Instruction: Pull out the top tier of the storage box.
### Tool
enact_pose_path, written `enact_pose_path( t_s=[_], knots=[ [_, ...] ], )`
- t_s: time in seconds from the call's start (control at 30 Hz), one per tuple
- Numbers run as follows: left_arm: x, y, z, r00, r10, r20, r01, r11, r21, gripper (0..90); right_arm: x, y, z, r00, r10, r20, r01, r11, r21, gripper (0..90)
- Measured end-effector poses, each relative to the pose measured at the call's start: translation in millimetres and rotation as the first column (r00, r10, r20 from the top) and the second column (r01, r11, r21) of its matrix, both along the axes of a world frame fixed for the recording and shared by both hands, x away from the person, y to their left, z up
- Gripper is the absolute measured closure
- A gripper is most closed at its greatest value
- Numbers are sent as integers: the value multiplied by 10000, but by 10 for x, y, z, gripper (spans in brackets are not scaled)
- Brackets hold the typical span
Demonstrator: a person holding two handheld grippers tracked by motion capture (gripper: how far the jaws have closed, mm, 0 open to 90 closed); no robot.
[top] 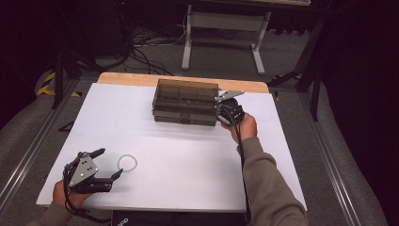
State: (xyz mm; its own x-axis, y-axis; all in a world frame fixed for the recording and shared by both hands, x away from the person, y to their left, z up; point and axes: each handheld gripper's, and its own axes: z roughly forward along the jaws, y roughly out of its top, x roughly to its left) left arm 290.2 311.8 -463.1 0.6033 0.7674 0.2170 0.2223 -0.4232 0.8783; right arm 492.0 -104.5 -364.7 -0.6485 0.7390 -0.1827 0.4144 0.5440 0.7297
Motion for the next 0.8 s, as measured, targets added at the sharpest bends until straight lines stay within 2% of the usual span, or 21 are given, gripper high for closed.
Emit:
enact_pose_path(
  t_s=[0.07, 0.2, 0.23, 0.4, 0.53, 0.7, 0.8],
  knots=[
    [-1, 10, 6, 10000, 34, 94, -35, 10000, 56, 109, -4, 18, 11, 10000, 36, 22, -35, 9998, -217, 900],
    [0, 11, 9, 10000, 44, 89, -43, 10000, -28, 112, -7, 19, 12, 10000, 83, 34, -82, 9996, -279, 900],
    [-2, 9, 9, 10000, 29, 89, -29, 10000, -1, 112, -20, 22, 24, 10000, 29, -25, -30, 9987, -504, 900],
    [7, 5, 2, 10000, 25, 61, -25, 10000, 15, 113, -4, 25, 40, 9997, 63, -248, -75, 9988, -483, 900],
    [7, 7, 2, 10000, 13, 65, -13, 10000, 34, 114, 20, 102, 6, 9997, -101, -203, 86, 9973, -729, 900],
    [13, 16, -9, 10000, -5, 12, 5, 10000, 10, 114, 91, 191, -87, 9973, 56, -736, -148, 9920, -1257, 900],
    [12, 23, -8, 10000, -16, -10, 16, 10000, -20, 114, 103, 201, -100, 9972, 49, -744, -144, 9916, -1282, 900]
  ],
)
